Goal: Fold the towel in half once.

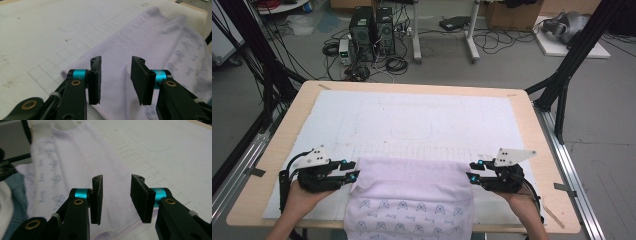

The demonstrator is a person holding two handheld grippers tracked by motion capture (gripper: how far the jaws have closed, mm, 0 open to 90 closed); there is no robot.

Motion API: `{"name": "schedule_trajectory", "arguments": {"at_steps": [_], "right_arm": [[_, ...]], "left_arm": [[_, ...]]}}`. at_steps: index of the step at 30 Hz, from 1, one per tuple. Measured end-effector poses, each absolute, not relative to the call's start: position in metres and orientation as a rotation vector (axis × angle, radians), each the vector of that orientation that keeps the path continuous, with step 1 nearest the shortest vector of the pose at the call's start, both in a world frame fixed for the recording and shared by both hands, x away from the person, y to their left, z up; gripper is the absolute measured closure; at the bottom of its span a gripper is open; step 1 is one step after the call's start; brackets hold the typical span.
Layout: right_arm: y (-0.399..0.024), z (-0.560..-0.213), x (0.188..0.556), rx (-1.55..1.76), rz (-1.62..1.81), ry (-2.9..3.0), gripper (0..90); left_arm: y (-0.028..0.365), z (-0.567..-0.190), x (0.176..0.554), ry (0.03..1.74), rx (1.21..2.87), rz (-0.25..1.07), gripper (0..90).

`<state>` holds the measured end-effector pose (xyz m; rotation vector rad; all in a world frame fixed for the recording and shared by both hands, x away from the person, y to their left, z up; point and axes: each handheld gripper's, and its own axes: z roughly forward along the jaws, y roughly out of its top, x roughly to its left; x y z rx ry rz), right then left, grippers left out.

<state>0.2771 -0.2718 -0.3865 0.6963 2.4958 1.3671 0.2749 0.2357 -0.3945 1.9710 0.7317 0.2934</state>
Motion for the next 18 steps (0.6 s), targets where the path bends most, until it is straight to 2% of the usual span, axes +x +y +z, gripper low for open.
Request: {"name": "schedule_trajectory", "arguments": {"at_steps": [3,7,9,11,15,16,17,18], "right_arm": [[-0.266,-0.397,0.295,0.743,1.297,2.512,53.0],[-0.257,-0.413,0.314,0.777,1.171,2.555,43.7],[-0.255,-0.419,0.320,0.791,1.131,2.573,42.2],[-0.254,-0.423,0.325,0.799,1.100,2.590,40.9],[-0.252,-0.434,0.332,0.828,0.992,2.644,40.8],[-0.251,-0.437,0.332,0.828,1.001,2.654,44.2],[-0.252,-0.437,0.332,0.820,1.028,2.662,50.3],[-0.252,-0.438,0.332,0.814,1.050,2.674,54.3]], "left_arm": [[0.231,-0.403,0.295,0.799,2.007,0.345,54.1],[0.226,-0.418,0.315,0.869,2.060,0.348,43.5],[0.223,-0.425,0.321,0.896,2.095,0.367,38.8],[0.222,-0.431,0.327,0.913,2.133,0.366,37.8],[0.215,-0.440,0.330,0.909,2.189,0.330,45.1],[0.215,-0.440,0.330,0.885,2.180,0.306,48.8],[0.214,-0.440,0.328,0.874,2.182,0.309,60.0],[0.213,-0.440,0.328,0.861,2.186,0.303,62.9]]}}
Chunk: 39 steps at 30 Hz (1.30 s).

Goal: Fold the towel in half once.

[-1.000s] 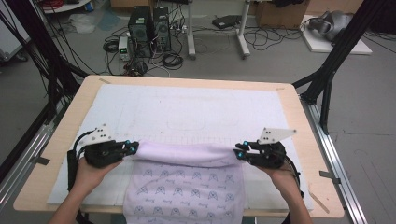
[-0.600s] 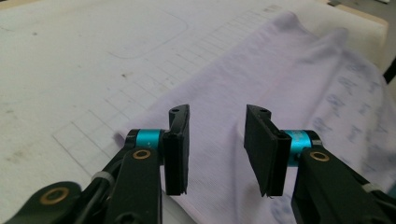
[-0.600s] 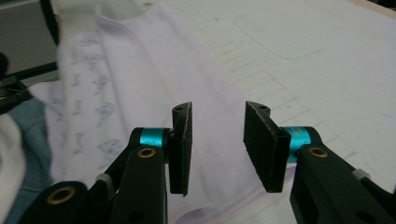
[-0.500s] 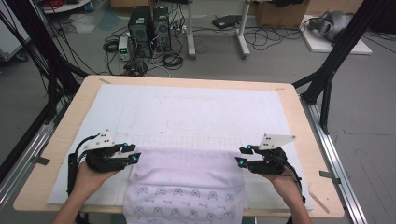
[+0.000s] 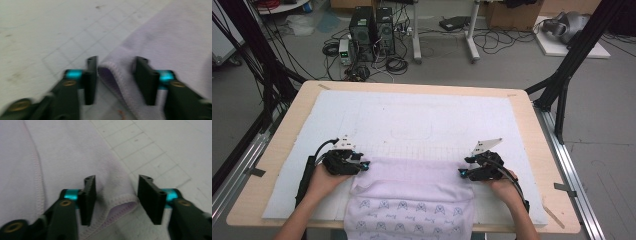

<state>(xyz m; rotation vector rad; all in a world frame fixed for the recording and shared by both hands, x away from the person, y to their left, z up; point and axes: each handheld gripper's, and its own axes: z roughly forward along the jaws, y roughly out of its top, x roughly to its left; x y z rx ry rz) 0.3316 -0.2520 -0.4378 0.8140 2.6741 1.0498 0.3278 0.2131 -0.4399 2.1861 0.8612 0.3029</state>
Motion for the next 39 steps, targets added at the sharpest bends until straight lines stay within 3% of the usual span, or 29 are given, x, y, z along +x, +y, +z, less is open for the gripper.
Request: {"name": "schedule_trajectory", "arguments": {"at_steps": [2,6,17,23,32,33,35,37,39], "right_arm": [[-0.253,-0.438,0.331,0.804,1.078,2.698,65.7],[-0.252,-0.436,0.331,0.779,1.099,2.730,80.8],[-0.253,-0.417,0.351,0.827,1.118,2.633,84.3],[-0.254,-0.381,0.383,0.843,1.082,2.557,84.4],[-0.254,-0.300,0.434,0.857,1.047,2.416,82.4],[-0.252,-0.298,0.439,0.851,1.045,2.415,75.2],[-0.249,-0.303,0.447,0.889,1.022,2.404,61.0],[-0.251,-0.315,0.449,0.918,1.037,2.420,58.6],[-0.252,-0.327,0.446,0.927,1.043,2.433,56.8]], "left_arm": [[0.212,-0.439,0.327,0.839,2.191,0.287,75.0],[0.212,-0.439,0.327,0.833,2.189,0.284,80.9],[0.218,-0.419,0.350,0.905,2.078,0.354,82.7],[0.212,-0.380,0.385,0.930,2.038,0.437,83.2],[0.207,-0.314,0.431,0.946,1.993,0.575,82.7],[0.208,-0.314,0.434,0.973,1.994,0.582,80.1],[0.211,-0.319,0.438,1.037,2.004,0.581,62.9],[0.217,-0.328,0.435,1.055,2.002,0.562,54.5],[0.223,-0.339,0.430,1.056,1.994,0.529,52.5]]}}
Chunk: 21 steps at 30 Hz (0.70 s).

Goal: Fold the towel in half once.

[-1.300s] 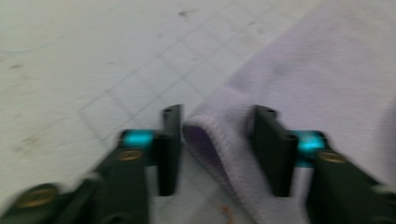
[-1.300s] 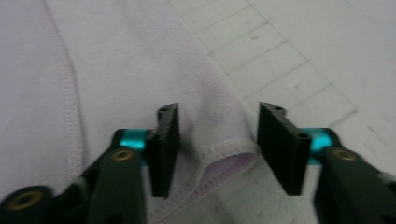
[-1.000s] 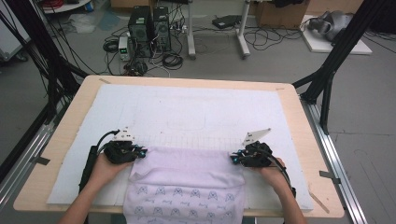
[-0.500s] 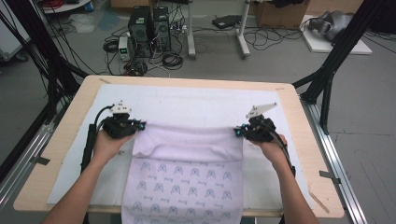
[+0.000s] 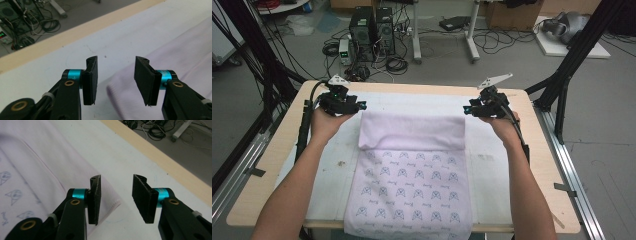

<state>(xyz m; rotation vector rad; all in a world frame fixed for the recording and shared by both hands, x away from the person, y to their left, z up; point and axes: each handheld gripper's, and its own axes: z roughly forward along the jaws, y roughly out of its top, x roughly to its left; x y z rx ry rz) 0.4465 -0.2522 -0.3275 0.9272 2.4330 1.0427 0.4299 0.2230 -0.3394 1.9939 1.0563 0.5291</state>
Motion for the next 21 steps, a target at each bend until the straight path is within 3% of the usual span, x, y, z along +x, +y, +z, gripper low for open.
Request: {"name": "schedule_trajectory", "arguments": {"at_steps": [2,21], "right_arm": [[-0.253,-0.339,0.443,0.950,1.037,2.476,52.0],[-0.239,-0.411,0.411,0.950,1.033,2.627,48.0]], "left_arm": [[0.227,-0.351,0.424,1.058,2.000,0.498,50.6],[0.218,-0.411,0.372,0.891,2.070,0.243,45.4]]}}
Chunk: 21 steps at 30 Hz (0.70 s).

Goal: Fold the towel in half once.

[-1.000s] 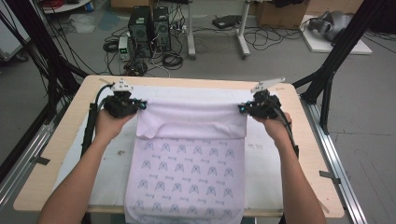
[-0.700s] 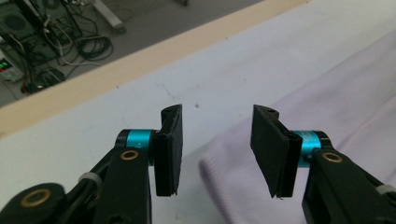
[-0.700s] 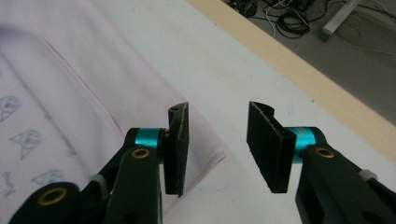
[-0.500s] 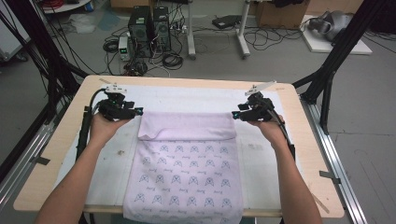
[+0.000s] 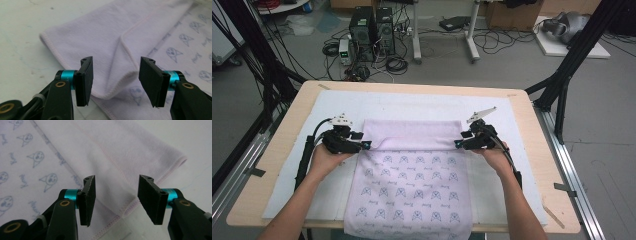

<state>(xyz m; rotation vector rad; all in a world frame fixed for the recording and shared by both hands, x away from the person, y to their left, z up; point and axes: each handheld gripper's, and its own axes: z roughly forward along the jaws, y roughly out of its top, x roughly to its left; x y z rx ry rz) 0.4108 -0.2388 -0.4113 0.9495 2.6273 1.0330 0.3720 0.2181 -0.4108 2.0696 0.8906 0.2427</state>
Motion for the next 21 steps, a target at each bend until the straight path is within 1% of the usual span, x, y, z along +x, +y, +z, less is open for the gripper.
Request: {"name": "schedule_trajectory", "arguments": {"at_steps": [2,4,5,6,8,9,11,16,21], "right_arm": [[-0.238,-0.417,0.410,0.962,1.013,2.634,48.6],[-0.238,-0.422,0.409,0.968,1.006,2.651,55.1],[-0.238,-0.423,0.408,0.957,0.996,2.657,59.6],[-0.238,-0.424,0.407,0.954,0.992,2.661,65.7],[-0.238,-0.425,0.404,0.933,1.006,2.675,74.0],[-0.238,-0.424,0.402,0.923,1.009,2.673,76.7],[-0.239,-0.422,0.399,0.898,1.035,2.668,79.1],[-0.243,-0.410,0.385,0.839,1.102,2.624,80.4],[-0.249,-0.398,0.364,0.770,1.133,2.598,78.2]], "left_arm": [[0.217,-0.414,0.371,0.869,2.083,0.196,45.3],[0.215,-0.416,0.369,0.851,2.112,0.199,46.6],[0.214,-0.417,0.369,0.839,2.125,0.189,52.8],[0.213,-0.418,0.368,0.832,2.138,0.197,61.0],[0.211,-0.420,0.367,0.822,2.176,0.232,75.5],[0.211,-0.420,0.367,0.809,2.187,0.239,81.1],[0.211,-0.418,0.366,0.811,2.182,0.263,86.1],[0.222,-0.406,0.357,0.811,2.127,0.315,87.5],[0.236,-0.398,0.339,0.800,2.105,0.333,87.5]]}}
